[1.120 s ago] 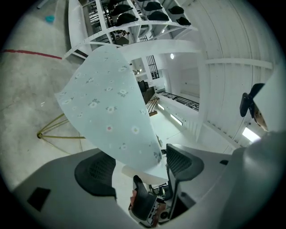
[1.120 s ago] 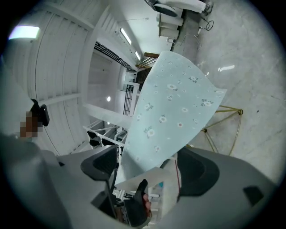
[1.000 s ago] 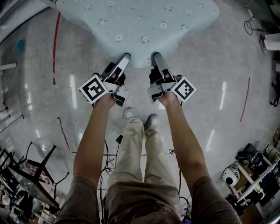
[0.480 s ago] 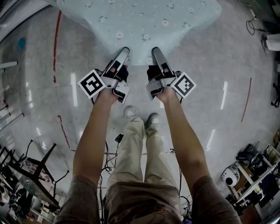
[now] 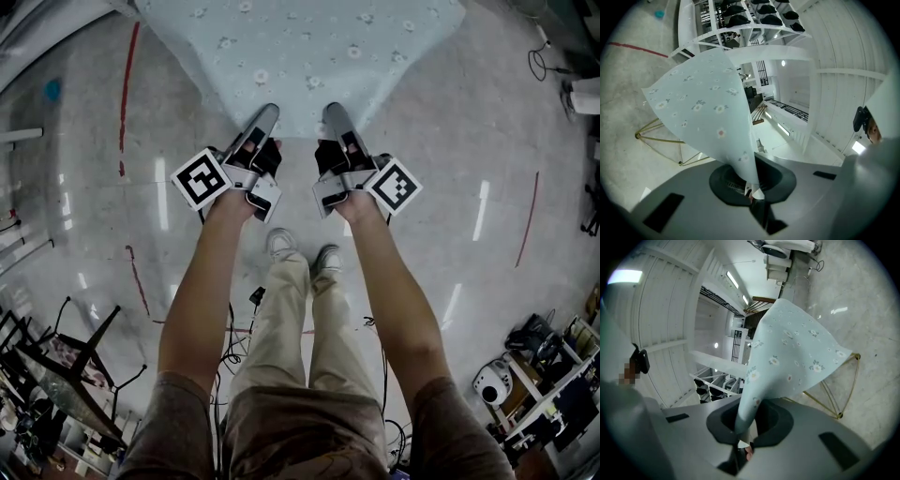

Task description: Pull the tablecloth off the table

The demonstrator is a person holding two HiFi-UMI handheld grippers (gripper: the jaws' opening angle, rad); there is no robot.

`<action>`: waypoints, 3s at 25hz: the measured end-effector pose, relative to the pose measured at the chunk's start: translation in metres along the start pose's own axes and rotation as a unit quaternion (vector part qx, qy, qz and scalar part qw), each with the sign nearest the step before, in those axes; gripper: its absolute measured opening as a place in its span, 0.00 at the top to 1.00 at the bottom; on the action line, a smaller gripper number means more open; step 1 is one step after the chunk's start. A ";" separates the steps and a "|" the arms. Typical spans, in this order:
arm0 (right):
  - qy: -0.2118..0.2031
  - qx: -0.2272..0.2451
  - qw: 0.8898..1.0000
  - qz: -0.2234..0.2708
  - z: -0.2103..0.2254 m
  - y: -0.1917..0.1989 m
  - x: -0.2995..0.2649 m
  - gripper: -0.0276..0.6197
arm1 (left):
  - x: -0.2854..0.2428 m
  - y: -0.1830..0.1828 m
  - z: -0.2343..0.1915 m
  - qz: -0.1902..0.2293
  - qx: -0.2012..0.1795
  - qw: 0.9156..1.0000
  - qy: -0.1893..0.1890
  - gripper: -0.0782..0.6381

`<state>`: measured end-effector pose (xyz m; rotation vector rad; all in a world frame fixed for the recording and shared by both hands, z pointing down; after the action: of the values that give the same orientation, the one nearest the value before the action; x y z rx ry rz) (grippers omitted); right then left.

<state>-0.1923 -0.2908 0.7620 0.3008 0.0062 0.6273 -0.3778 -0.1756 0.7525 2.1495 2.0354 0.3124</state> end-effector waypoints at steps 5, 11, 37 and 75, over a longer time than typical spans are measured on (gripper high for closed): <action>0.015 0.021 0.999 -0.019 -0.018 -0.005 0.001 0.94 | 0.004 -0.003 0.015 -0.016 -0.020 1.000 -0.014 0.86; 0.034 0.065 0.996 -0.051 -0.056 -0.015 0.000 0.95 | 0.007 -0.007 0.047 -0.017 -0.047 0.998 -0.025 0.86; -0.007 0.154 0.987 -0.055 -0.273 -0.083 0.082 0.92 | 0.056 0.012 0.299 -0.022 -0.172 0.985 0.001 0.86; -0.073 0.302 0.951 0.003 -0.419 -0.119 0.194 0.93 | 0.120 0.064 0.444 -0.037 -0.249 0.960 0.122 0.86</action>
<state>-0.0068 -0.1551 0.3443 0.9406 0.0567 0.5967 -0.1938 -0.0493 0.3453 1.7884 1.8785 1.0040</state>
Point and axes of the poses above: the fingertips, and each gripper's own axes: x backward along the fingers, z to its right, y out of its underside, the point moved 9 cm from there along x, backward along the fingers, and after that the axes turned 11 degrees about z, right-handed, at the moved point
